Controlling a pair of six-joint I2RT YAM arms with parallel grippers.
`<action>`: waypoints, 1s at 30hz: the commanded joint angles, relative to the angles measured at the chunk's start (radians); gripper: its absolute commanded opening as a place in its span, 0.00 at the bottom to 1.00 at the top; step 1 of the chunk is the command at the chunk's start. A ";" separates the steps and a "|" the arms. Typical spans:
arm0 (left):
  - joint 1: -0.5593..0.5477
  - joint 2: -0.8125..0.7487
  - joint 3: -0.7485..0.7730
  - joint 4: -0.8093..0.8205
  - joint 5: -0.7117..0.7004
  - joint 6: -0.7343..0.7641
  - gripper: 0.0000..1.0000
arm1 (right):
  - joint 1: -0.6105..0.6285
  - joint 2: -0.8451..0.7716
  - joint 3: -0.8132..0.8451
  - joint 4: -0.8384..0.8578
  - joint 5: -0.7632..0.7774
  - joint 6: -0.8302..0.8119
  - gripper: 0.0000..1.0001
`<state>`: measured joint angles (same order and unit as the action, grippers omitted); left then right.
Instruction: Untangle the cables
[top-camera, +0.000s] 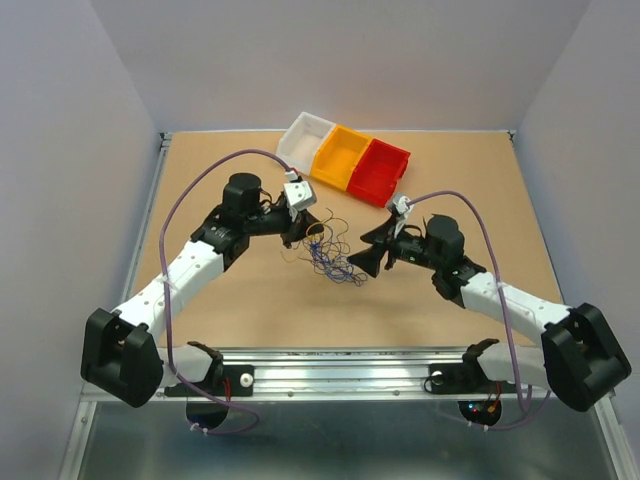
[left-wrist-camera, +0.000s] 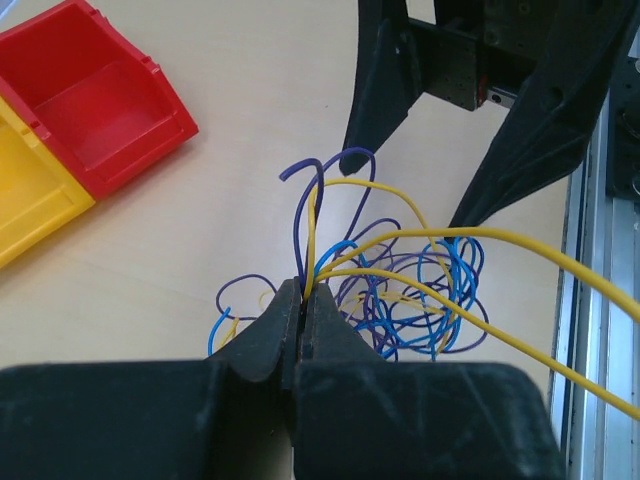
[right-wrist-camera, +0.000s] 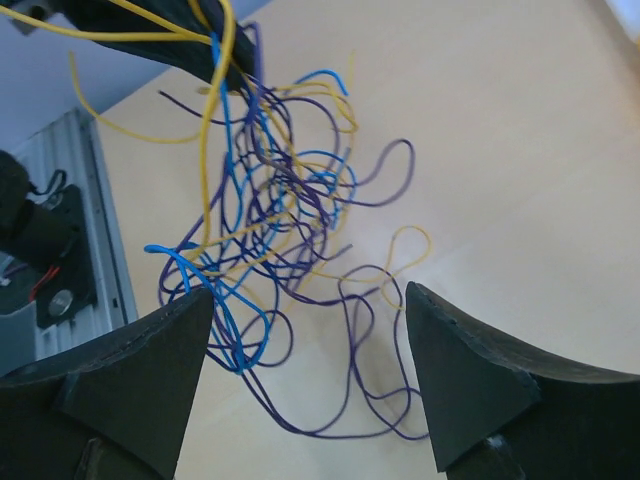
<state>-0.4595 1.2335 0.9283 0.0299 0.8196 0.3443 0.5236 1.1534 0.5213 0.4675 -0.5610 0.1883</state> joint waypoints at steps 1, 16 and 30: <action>-0.016 0.007 0.069 0.013 0.038 0.007 0.00 | 0.022 0.068 0.106 0.200 -0.177 -0.016 0.83; -0.033 -0.031 0.260 0.054 0.013 -0.133 0.00 | 0.090 0.282 0.238 0.206 -0.198 -0.035 0.53; -0.019 0.014 0.895 -0.071 -0.402 -0.275 0.00 | 0.136 0.295 0.266 0.022 -0.234 -0.174 0.06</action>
<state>-0.4881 1.2675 1.6989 -0.1036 0.5919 0.0929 0.6495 1.4662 0.7773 0.6079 -0.8188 0.0906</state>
